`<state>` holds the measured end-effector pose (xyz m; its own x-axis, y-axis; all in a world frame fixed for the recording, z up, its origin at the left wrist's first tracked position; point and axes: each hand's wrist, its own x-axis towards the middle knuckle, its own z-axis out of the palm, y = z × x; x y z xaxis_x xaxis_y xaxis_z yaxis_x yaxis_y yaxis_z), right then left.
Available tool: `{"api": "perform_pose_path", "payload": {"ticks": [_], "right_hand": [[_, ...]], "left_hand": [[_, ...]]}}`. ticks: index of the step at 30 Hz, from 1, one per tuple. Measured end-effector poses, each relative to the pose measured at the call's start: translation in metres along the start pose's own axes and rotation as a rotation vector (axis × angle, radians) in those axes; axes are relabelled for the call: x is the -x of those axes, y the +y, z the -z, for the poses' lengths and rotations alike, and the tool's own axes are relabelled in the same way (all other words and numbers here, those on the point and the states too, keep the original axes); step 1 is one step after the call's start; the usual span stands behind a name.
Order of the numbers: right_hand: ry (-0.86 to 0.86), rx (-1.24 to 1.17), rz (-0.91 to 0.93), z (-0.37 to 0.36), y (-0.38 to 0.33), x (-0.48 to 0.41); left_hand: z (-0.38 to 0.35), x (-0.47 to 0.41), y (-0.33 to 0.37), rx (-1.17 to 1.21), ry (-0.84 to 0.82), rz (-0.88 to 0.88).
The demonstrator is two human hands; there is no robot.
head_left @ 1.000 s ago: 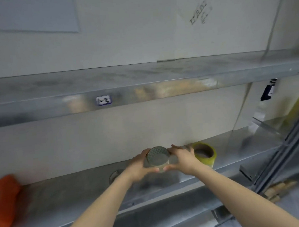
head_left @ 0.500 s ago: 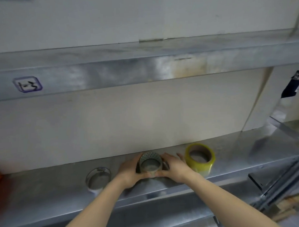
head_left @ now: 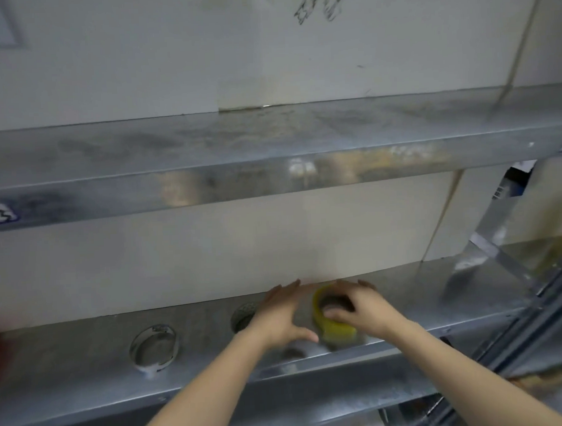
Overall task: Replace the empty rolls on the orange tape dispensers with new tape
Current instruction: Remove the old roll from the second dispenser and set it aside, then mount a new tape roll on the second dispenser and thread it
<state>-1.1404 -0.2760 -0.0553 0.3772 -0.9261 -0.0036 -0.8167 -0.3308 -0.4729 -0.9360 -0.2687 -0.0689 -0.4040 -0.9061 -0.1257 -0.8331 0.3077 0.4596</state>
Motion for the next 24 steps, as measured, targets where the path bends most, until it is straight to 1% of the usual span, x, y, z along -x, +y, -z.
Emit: {"api": "perform_pose_path", "payload": {"ticks": [2, 4, 7, 11, 14, 20, 24], "right_hand": [[-0.025, 0.078, -0.020, 0.000, 0.011, 0.009], [-0.059, 0.137, -0.044, -0.003, 0.019, 0.013], [-0.087, 0.167, -0.049, -0.010, 0.023, 0.015], [-0.122, 0.173, -0.029, -0.020, 0.025, 0.014], [-0.124, 0.141, -0.038, -0.029, 0.025, 0.014], [-0.021, 0.144, -0.047, -0.040, 0.022, 0.012], [0.099, 0.030, -0.027, -0.034, 0.010, 0.012]], "left_hand": [[-0.008, -0.010, 0.016, -0.051, 0.006, -0.096], [-0.016, -0.018, 0.022, -0.061, 0.010, -0.120], [-0.026, -0.026, 0.021, -0.081, -0.022, -0.073], [-0.038, -0.024, 0.019, -0.053, 0.076, 0.013], [-0.047, -0.021, 0.016, -0.048, 0.105, 0.074], [-0.056, -0.020, 0.017, -0.057, 0.204, 0.133], [-0.051, -0.016, 0.018, -0.064, 0.282, 0.157]]}}
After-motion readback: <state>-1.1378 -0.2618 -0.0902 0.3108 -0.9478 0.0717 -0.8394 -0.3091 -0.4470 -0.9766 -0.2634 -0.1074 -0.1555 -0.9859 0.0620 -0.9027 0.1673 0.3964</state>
